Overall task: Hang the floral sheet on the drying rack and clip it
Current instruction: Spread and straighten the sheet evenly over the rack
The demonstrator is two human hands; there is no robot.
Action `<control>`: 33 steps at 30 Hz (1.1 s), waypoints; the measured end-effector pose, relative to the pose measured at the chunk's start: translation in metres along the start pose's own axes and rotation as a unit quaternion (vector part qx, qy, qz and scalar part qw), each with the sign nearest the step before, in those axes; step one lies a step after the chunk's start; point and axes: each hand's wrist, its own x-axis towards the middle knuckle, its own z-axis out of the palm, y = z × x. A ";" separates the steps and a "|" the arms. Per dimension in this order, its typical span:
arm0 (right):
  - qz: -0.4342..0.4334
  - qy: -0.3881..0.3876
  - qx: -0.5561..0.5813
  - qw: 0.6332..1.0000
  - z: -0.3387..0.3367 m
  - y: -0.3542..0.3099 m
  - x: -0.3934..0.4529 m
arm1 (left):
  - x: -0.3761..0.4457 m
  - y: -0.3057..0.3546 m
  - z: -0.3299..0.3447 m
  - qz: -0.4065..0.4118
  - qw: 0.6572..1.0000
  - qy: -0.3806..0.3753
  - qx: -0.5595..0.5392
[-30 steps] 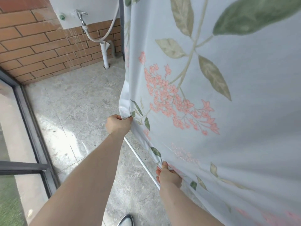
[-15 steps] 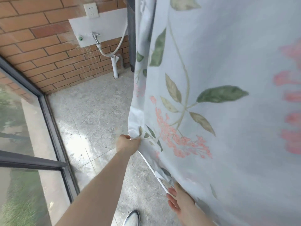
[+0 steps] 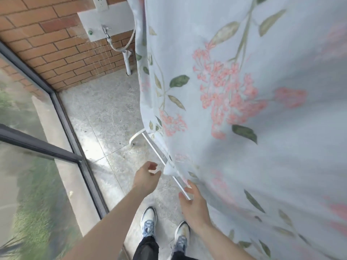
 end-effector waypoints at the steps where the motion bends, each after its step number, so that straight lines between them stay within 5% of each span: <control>1: -0.024 0.008 -0.022 0.999 -0.008 -0.001 -0.010 | -0.015 0.001 0.005 0.003 1.000 -0.004 -0.009; 13: -0.046 0.046 -0.182 0.981 -0.107 0.061 -0.043 | -0.070 -0.020 0.089 -0.023 0.995 -0.075 -0.064; 25: 0.039 0.057 -0.069 0.995 -0.114 0.154 -0.086 | -0.113 -0.041 0.205 -0.094 0.975 -0.175 -0.098; 33: 0.044 0.049 -0.027 0.997 -0.156 0.240 -0.108 | -0.169 -0.038 0.305 -0.189 0.922 -0.237 -0.241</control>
